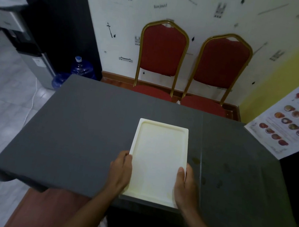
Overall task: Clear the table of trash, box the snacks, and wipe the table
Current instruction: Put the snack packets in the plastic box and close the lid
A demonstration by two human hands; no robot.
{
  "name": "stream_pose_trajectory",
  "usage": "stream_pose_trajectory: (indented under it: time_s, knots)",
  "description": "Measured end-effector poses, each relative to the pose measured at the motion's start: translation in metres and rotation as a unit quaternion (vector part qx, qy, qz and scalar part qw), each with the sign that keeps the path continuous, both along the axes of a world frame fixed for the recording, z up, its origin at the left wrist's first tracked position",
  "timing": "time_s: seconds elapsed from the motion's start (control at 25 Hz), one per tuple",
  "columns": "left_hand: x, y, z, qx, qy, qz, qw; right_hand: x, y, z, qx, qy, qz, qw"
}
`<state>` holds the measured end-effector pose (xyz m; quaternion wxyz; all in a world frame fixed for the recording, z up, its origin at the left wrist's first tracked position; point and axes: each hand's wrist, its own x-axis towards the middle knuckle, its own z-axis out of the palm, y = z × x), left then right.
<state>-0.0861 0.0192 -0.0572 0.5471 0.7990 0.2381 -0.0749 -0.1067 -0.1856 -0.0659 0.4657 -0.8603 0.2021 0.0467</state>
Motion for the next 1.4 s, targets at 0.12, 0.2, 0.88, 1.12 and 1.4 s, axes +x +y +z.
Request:
stream_pose_trajectory:
  time_s: [0.12, 0.2, 0.88, 1.12, 1.4]
  knots:
    - [0.029, 0.03, 0.015, -0.04, 0.001, 0.012, 0.999, 0.028, 0.024, 0.015, 0.031, -0.016, 0.013, 0.999]
    - [0.056, 0.057, 0.025, -0.055, -0.014, 0.015, 0.998, 0.058, 0.047, 0.026, 0.059, -0.028, 0.025, 0.998]
    - [0.23, 0.172, 0.019, -0.067, 0.033, 0.042, 0.996, 0.258, 0.157, 0.015, 0.176, 0.057, 0.07, 0.98]
    - [0.23, 0.169, 0.023, 0.042, 0.011, -0.002, 0.999, 0.25, 0.143, 0.017, 0.18, 0.058, 0.075, 0.979]
    - [0.141, 0.042, 0.009, 0.283, -0.243, -0.203, 0.905, 0.149, 0.031, 0.0, 0.069, 0.006, 0.046, 0.997]
